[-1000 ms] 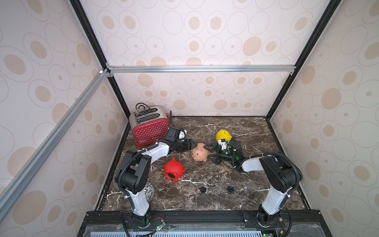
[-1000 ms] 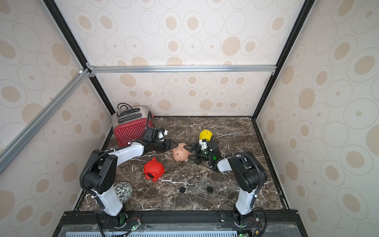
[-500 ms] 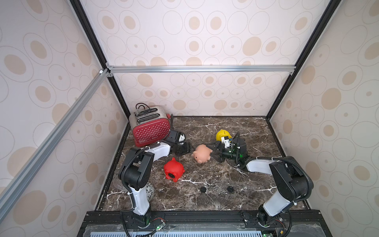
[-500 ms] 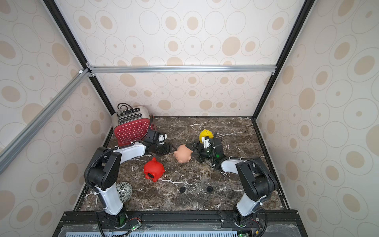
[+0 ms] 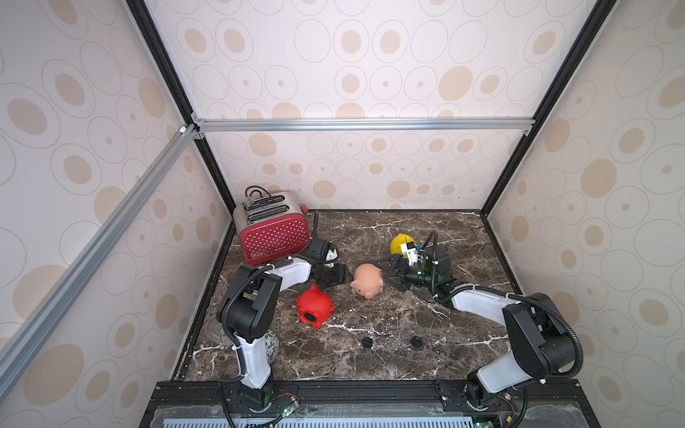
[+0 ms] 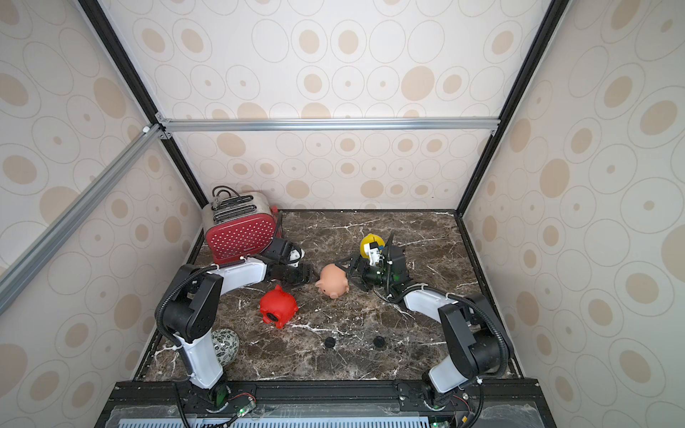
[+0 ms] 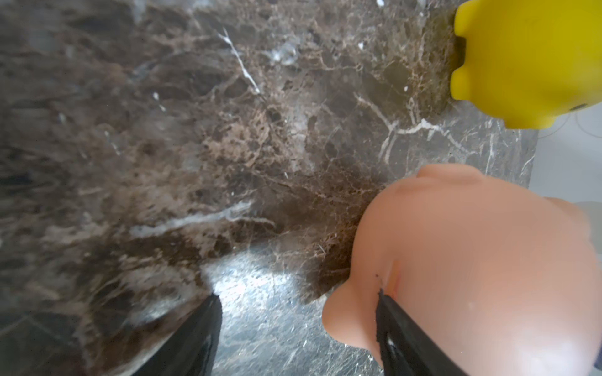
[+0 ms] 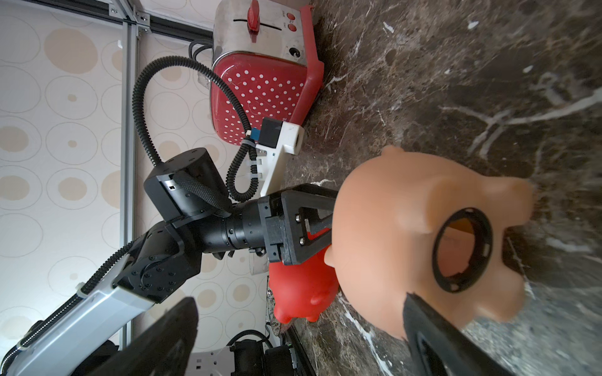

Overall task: Close piggy banks
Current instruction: Turn over the piggy bank at the center of the board.

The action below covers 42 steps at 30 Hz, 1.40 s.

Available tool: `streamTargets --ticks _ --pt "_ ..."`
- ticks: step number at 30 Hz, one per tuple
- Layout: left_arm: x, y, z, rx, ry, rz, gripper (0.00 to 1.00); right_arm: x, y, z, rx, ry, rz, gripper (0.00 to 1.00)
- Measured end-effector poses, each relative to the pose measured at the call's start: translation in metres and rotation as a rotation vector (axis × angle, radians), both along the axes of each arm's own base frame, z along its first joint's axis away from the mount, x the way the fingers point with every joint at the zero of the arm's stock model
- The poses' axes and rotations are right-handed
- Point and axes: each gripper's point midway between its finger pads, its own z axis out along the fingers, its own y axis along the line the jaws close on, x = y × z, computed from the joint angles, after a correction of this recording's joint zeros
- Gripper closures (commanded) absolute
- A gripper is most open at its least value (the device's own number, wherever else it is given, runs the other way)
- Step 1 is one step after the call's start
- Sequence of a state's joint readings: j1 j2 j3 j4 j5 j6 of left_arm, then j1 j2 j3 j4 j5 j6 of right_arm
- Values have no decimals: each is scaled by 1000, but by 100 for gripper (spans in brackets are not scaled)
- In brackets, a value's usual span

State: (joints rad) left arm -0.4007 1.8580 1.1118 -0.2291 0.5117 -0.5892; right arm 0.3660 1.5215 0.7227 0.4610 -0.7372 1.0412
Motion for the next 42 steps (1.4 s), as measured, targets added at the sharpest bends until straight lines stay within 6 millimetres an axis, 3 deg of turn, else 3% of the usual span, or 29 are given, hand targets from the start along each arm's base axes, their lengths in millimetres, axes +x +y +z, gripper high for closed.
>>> streamTargets --ticks 6,11,20,33,42 --pt "2 10 0 34 -1 17 26 10 -21 10 -106 -36 -5 0" --pt "4 22 5 62 -15 31 26 16 -25 14 -161 -47 19 0" --pt "9 40 25 97 -65 66 30 19 -16 -21 -198 46 70 0" --pt "21 18 51 20 -108 37 31 21 22 -41 -188 98 161 0" --pt "13 -4 37 13 -72 -14 34 23 36 -37 -171 96 188 0"
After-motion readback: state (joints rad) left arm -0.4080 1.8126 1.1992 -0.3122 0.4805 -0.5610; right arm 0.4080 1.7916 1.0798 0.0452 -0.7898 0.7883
